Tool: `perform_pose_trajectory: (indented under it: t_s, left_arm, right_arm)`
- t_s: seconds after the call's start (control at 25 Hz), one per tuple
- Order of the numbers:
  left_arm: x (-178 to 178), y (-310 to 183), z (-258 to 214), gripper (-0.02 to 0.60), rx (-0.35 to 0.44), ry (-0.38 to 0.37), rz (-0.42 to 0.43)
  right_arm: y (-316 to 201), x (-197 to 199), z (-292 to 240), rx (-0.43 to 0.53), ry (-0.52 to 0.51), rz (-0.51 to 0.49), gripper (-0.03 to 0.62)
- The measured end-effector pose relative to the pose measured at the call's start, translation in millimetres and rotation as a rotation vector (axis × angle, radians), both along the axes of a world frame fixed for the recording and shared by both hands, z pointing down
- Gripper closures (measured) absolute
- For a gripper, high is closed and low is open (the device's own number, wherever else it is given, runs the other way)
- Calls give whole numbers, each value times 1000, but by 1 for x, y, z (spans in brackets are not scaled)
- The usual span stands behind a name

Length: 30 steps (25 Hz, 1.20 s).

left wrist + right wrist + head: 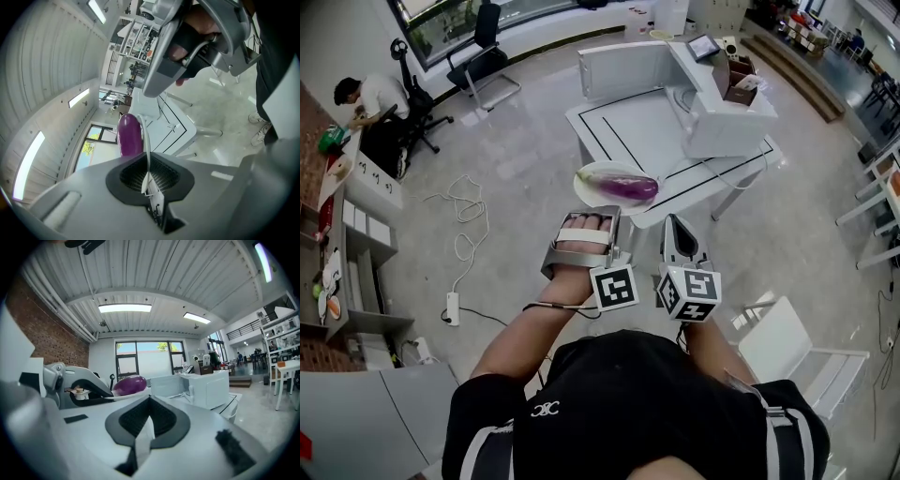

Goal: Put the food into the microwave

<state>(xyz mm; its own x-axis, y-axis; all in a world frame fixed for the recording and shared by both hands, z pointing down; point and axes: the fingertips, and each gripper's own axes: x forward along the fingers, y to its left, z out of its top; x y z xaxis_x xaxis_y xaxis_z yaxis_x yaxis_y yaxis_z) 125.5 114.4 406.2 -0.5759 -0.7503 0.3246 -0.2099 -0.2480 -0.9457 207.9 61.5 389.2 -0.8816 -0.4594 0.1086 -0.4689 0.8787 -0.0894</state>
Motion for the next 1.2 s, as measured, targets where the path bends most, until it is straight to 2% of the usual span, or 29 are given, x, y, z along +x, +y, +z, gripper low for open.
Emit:
perform_pose_trajectory:
  t_s: [0.6,0.92,1.2]
  left_arm:
    - [-45,-1,-1,560,15,-10,106]
    - [-77,-3,1,560,16,-15,110]
    - [-111,-29,10,560,9,-21,120]
  right_arm:
    - [13,-51,7,-15,-8,58,588]
    - [11,-76,17,-25,6,62,588]
    - [-13,-113,32,-32,4,60,588]
